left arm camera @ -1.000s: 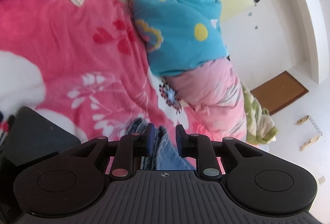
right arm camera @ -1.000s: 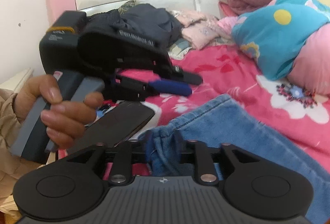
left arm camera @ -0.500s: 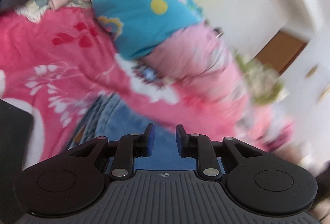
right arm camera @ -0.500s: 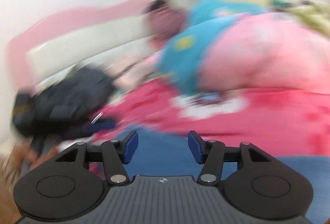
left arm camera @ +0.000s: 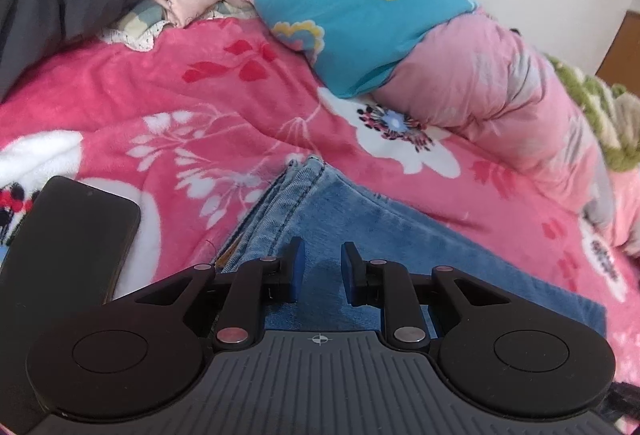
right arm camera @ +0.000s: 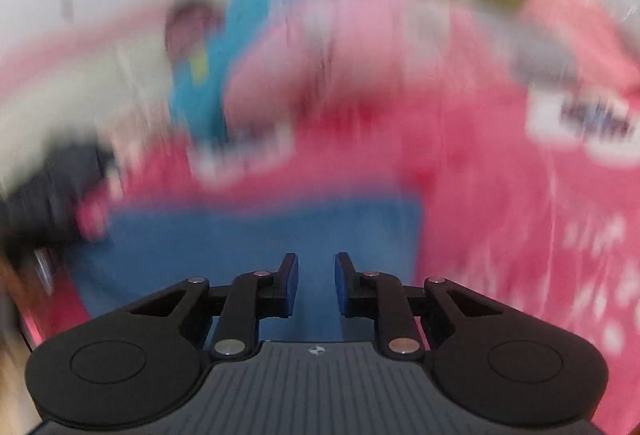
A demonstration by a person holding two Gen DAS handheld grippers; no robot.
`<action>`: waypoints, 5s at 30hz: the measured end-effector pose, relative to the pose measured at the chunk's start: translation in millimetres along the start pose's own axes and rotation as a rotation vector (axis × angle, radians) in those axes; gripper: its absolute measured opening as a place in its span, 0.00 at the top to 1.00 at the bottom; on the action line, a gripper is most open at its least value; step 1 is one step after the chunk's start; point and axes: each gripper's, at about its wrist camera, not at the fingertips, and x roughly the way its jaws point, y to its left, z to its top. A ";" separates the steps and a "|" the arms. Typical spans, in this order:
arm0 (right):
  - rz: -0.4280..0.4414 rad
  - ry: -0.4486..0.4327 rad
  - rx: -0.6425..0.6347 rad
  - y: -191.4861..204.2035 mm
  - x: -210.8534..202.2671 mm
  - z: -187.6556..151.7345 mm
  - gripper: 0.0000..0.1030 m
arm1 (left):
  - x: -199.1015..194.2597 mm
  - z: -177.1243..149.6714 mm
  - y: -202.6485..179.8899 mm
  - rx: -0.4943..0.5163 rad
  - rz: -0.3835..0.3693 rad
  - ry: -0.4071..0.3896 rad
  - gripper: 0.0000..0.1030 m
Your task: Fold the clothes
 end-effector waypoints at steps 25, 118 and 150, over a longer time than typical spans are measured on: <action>0.171 0.015 0.349 -112.2 73.2 43.5 0.98 | 6.5 -3.4 -29.9 0.156 0.146 0.003 0.80; -0.143 0.080 -0.075 66.2 100.7 58.8 0.62 | -8.0 -58.4 -34.1 0.140 0.117 -0.315 0.78; -0.224 -0.123 0.183 -58.6 -58.5 18.6 0.45 | -19.3 -58.1 -51.0 0.134 0.189 -0.319 0.75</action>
